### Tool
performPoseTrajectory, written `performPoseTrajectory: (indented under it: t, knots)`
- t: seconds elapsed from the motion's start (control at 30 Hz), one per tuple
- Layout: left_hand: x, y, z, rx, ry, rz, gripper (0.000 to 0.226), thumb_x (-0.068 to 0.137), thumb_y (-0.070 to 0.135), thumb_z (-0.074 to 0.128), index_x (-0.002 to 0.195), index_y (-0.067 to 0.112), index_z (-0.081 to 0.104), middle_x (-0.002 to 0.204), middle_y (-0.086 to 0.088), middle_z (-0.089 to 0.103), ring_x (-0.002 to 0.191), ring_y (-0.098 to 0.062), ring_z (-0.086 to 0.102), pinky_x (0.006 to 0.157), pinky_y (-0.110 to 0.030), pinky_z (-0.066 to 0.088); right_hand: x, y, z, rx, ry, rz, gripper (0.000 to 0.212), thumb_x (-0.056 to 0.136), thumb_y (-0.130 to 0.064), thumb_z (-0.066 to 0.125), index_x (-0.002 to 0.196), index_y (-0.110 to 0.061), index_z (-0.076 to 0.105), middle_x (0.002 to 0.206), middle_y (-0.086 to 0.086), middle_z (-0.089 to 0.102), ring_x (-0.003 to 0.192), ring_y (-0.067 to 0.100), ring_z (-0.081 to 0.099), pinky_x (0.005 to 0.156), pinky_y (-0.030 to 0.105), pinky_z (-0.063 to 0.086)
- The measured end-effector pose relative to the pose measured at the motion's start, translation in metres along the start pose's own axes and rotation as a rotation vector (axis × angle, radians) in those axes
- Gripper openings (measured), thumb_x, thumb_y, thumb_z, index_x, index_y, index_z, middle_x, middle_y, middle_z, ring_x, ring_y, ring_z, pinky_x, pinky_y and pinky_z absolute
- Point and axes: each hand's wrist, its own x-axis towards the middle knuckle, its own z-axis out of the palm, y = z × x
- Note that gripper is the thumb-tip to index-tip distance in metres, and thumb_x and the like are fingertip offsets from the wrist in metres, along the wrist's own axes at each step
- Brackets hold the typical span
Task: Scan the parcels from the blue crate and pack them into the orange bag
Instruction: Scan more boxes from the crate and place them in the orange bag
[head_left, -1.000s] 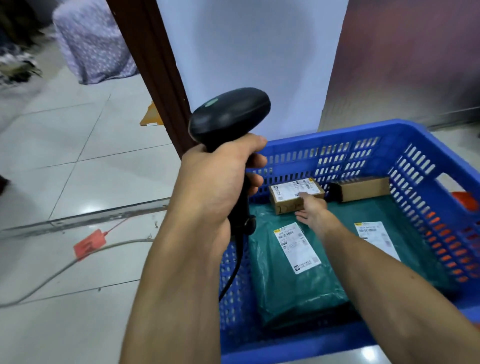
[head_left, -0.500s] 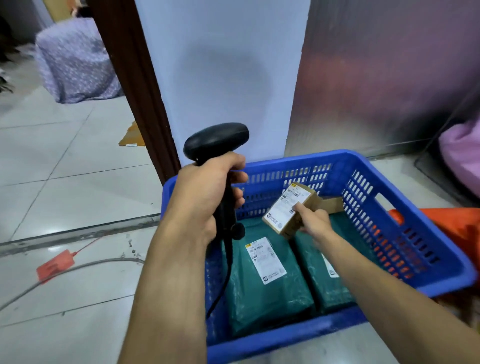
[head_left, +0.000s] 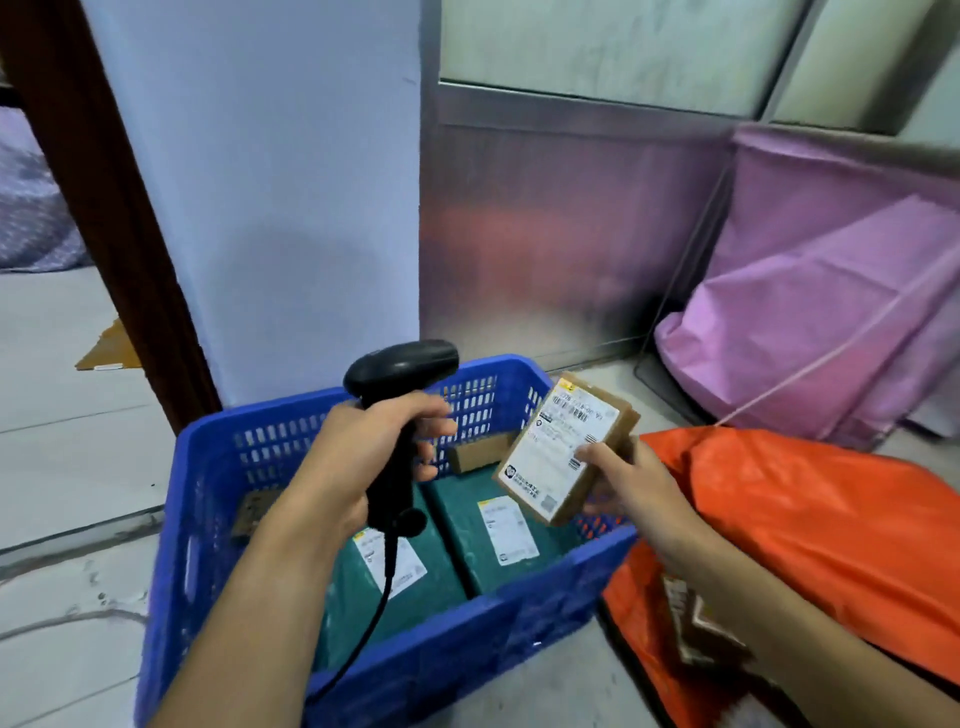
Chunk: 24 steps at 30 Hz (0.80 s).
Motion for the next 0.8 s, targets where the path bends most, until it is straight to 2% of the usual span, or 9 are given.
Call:
performPoseTrajectory:
  t: [0.13, 0.27, 0.33, 0.4, 0.5, 0.57, 0.67, 0.8]
  knots:
    - [-0.029, -0.017, 0.028, 0.082, -0.049, 0.055, 0.014, 0.090, 0.014, 0.076, 0.099, 0.004, 0.076, 0.091, -0.015, 0.080, 0.062, -0.017, 0.059, 0.053, -0.028, 0.052, -0.050, -0.004, -0.051, 0.077, 0.017, -0.014, 0.026, 0.094, -0.021, 0.069, 0.117, -0.013, 0.059, 0.100, 0.011, 0.074, 0.076, 0.026, 0.070, 0.065, 0.041, 0.062]
    - [-0.062, -0.043, 0.060, 0.187, -0.158, 0.115, 0.013, 0.088, 0.021, 0.080, 0.098, 0.012, 0.080, 0.092, -0.009, 0.081, 0.069, -0.021, 0.061, 0.063, -0.034, 0.055, -0.087, 0.004, -0.088, 0.204, 0.077, -0.050, 0.026, 0.094, -0.022, 0.068, 0.118, -0.014, 0.062, 0.102, 0.011, 0.077, 0.077, 0.026, 0.073, 0.064, 0.038, 0.062]
    - [-0.080, -0.057, 0.079, 0.260, -0.191, 0.098, 0.011, 0.088, 0.025, 0.081, 0.095, 0.017, 0.081, 0.081, -0.007, 0.077, 0.063, -0.021, 0.063, 0.063, -0.031, 0.054, -0.099, 0.013, -0.106, 0.290, 0.126, -0.045, 0.028, 0.095, -0.024, 0.067, 0.121, -0.012, 0.062, 0.104, 0.011, 0.077, 0.075, 0.026, 0.073, 0.061, 0.036, 0.062]
    - [-0.097, -0.071, 0.095, 0.310, -0.217, 0.086, 0.009, 0.089, 0.023, 0.081, 0.096, 0.018, 0.080, 0.070, -0.009, 0.069, 0.059, -0.018, 0.063, 0.056, -0.023, 0.052, -0.109, 0.022, -0.118, 0.328, 0.144, -0.025, 0.033, 0.095, -0.030, 0.068, 0.123, -0.015, 0.061, 0.104, 0.008, 0.078, 0.074, 0.023, 0.074, 0.067, 0.039, 0.062]
    - [-0.112, -0.091, 0.109, 0.296, -0.235, 0.070, 0.010, 0.090, 0.020, 0.080, 0.098, 0.015, 0.077, 0.070, -0.010, 0.069, 0.059, -0.013, 0.063, 0.056, -0.020, 0.052, -0.117, 0.024, -0.129, 0.339, 0.162, -0.023, 0.033, 0.092, -0.037, 0.070, 0.120, -0.021, 0.061, 0.109, 0.010, 0.077, 0.092, 0.036, 0.075, 0.072, 0.040, 0.063]
    - [-0.119, -0.102, 0.116, 0.243, -0.200, 0.062, 0.016, 0.088, 0.020, 0.081, 0.104, 0.016, 0.077, 0.075, -0.009, 0.074, 0.064, -0.014, 0.068, 0.062, -0.026, 0.058, -0.120, 0.023, -0.137, 0.338, 0.169, -0.049, 0.031, 0.092, -0.038, 0.070, 0.117, -0.022, 0.061, 0.112, 0.012, 0.075, 0.095, 0.037, 0.072, 0.067, 0.037, 0.063]
    - [-0.128, -0.118, 0.126, 0.128, -0.124, 0.048, 0.022, 0.086, 0.018, 0.083, 0.107, 0.019, 0.078, 0.092, -0.008, 0.080, 0.077, -0.020, 0.075, 0.075, -0.041, 0.063, -0.127, 0.025, -0.142, 0.325, 0.176, -0.058, 0.029, 0.093, -0.036, 0.070, 0.117, -0.021, 0.061, 0.111, 0.011, 0.075, 0.086, 0.030, 0.069, 0.064, 0.034, 0.063]
    - [-0.141, -0.131, 0.135, 0.065, -0.115, 0.023, 0.022, 0.086, 0.018, 0.082, 0.108, 0.019, 0.079, 0.098, -0.005, 0.081, 0.087, -0.024, 0.079, 0.083, -0.049, 0.061, -0.133, 0.037, -0.144, 0.287, 0.163, -0.029, 0.028, 0.094, -0.035, 0.069, 0.115, -0.019, 0.061, 0.107, 0.011, 0.076, 0.092, 0.039, 0.072, 0.065, 0.037, 0.061]
